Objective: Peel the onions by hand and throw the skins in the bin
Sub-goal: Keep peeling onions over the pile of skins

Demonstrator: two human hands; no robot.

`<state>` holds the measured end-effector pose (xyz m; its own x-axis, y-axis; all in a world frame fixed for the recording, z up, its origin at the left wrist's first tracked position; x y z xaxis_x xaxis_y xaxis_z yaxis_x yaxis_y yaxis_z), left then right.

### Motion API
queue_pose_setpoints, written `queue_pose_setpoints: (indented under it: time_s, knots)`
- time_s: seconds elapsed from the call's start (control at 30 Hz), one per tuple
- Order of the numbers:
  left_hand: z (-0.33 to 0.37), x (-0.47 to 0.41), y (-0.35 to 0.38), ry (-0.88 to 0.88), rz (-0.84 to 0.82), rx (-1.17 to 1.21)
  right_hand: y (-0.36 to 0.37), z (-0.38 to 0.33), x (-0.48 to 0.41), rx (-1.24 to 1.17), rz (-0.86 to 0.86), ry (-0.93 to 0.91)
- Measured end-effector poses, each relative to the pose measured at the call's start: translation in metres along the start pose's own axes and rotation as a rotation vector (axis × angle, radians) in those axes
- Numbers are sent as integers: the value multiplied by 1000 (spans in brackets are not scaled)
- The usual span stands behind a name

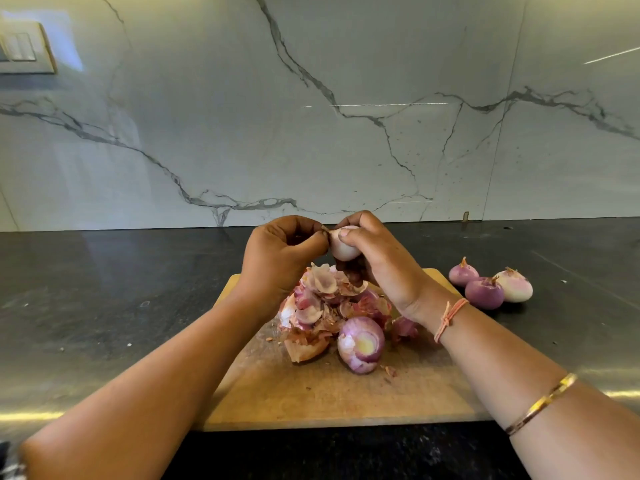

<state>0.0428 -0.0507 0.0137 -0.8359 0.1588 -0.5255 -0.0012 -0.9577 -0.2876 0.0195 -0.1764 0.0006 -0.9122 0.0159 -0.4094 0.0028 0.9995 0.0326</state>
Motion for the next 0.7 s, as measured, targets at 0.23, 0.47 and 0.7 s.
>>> queue_pose_setpoints:
  time_s: [0.23, 0.47, 0.7]
  knots:
    - [2, 1, 4, 14, -62, 21, 4, 8, 6, -277, -48, 258]
    - [-22, -2, 1, -236, 21, 183, 2, 7, 1, -124, -7, 140]
    - [-22, 1, 3, -300, 11, 269, 9, -22, 11, 710, -9, -361]
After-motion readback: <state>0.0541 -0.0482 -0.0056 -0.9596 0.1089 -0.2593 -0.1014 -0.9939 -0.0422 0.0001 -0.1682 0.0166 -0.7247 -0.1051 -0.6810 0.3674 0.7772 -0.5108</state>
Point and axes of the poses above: each hand's wrist, its own x-axis away from the middle knuckle, its own y-axis out of the palm, z = x × y, the point moved 8 cm from there along -x, towards the middle knuckle, and after that the axes turned 13 degrees about -x, right-handed, at the moved point
